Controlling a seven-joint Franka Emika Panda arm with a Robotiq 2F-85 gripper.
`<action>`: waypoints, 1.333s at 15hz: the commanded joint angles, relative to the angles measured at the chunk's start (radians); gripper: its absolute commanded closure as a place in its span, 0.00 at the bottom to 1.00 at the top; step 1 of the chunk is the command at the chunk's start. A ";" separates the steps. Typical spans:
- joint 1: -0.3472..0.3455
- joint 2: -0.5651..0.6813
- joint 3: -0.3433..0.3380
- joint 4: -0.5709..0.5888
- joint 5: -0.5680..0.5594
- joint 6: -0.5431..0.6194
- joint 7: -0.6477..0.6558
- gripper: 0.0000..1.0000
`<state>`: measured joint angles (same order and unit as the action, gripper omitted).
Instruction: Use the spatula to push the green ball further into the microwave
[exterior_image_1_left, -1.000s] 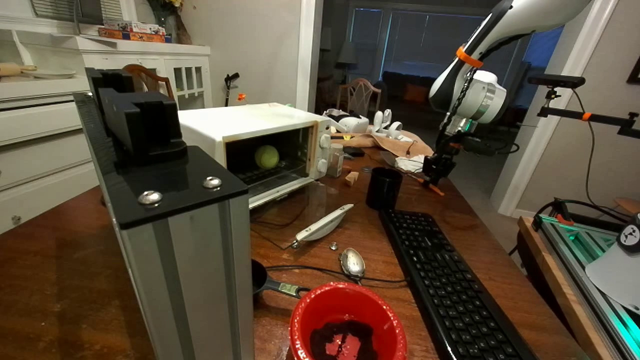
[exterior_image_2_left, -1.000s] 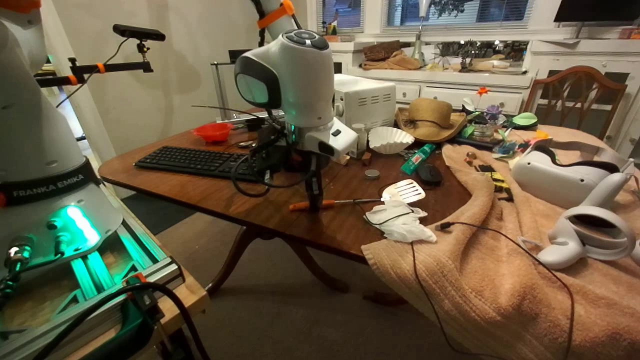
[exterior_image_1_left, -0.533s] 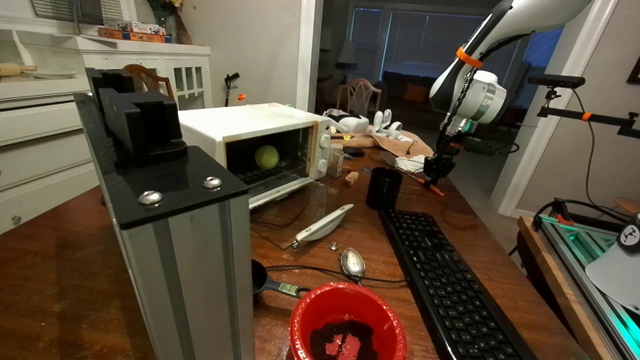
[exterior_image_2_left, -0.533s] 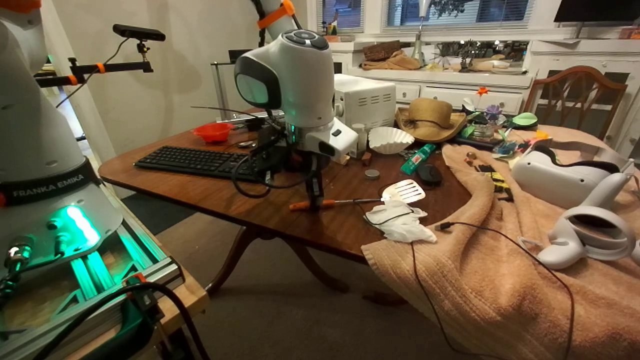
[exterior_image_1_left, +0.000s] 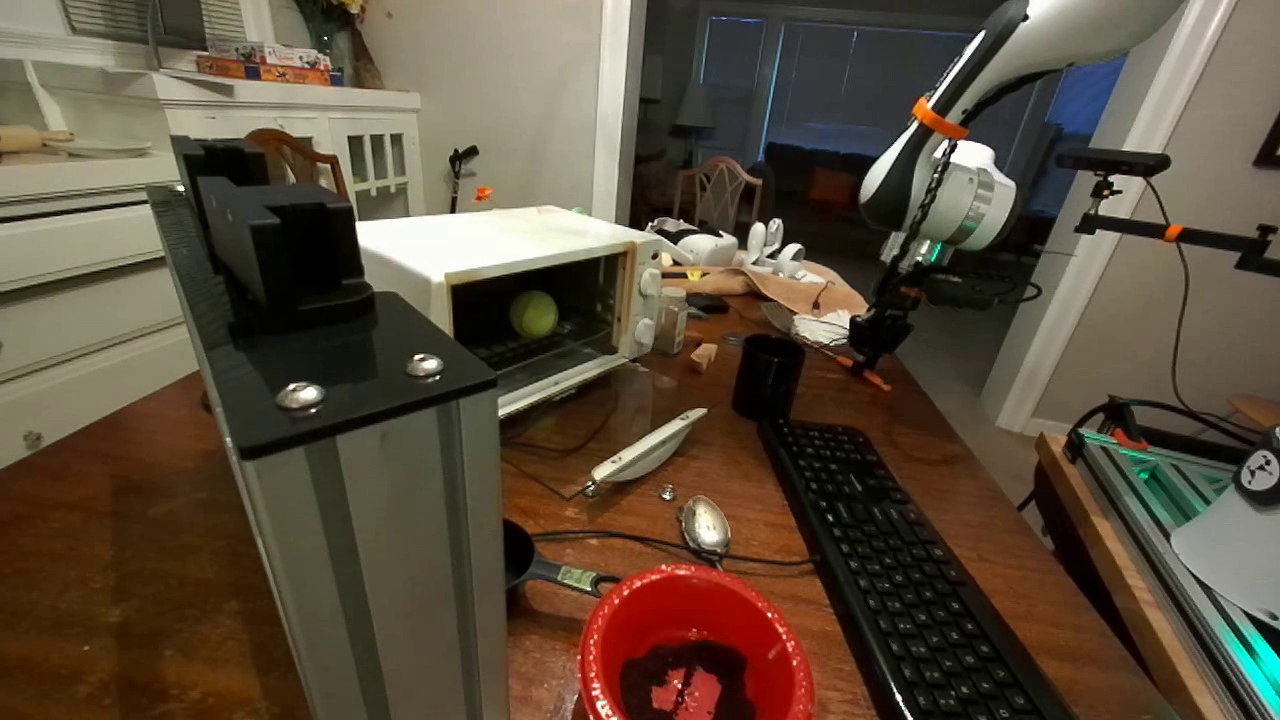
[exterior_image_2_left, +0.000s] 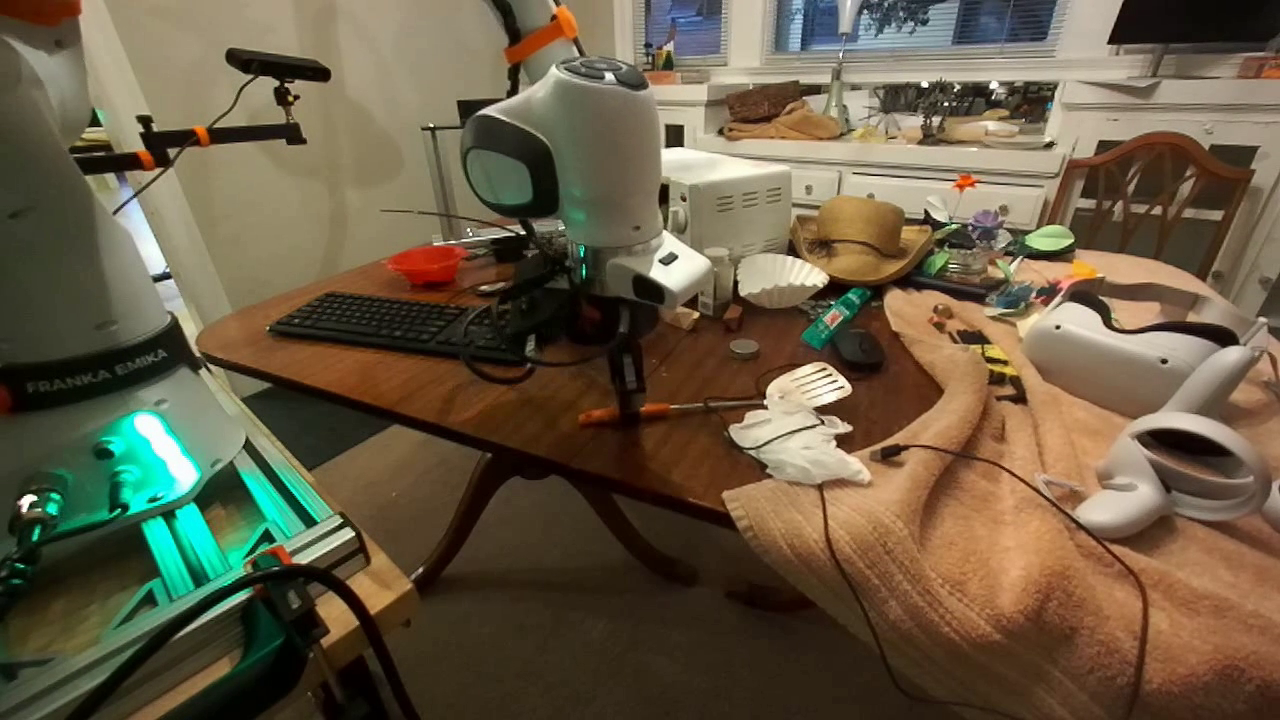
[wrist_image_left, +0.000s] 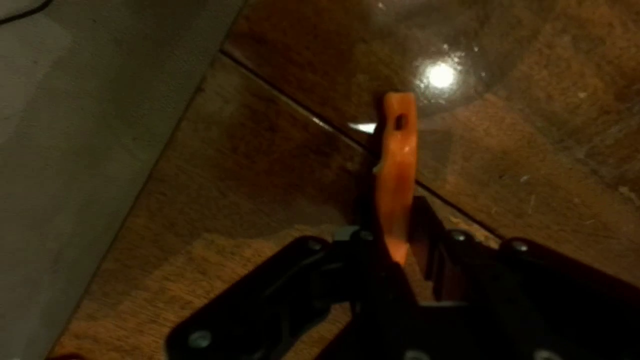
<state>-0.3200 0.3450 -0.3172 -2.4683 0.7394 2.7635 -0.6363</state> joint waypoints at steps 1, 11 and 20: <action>0.155 -0.084 -0.171 -0.123 -0.228 0.031 0.275 0.95; 0.587 -0.214 -0.662 -0.166 -0.796 -0.198 0.801 0.95; 0.366 -0.342 -0.325 -0.130 -0.971 -0.521 0.983 0.95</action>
<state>0.1484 0.0658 -0.7597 -2.6064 -0.1945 2.3646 0.3015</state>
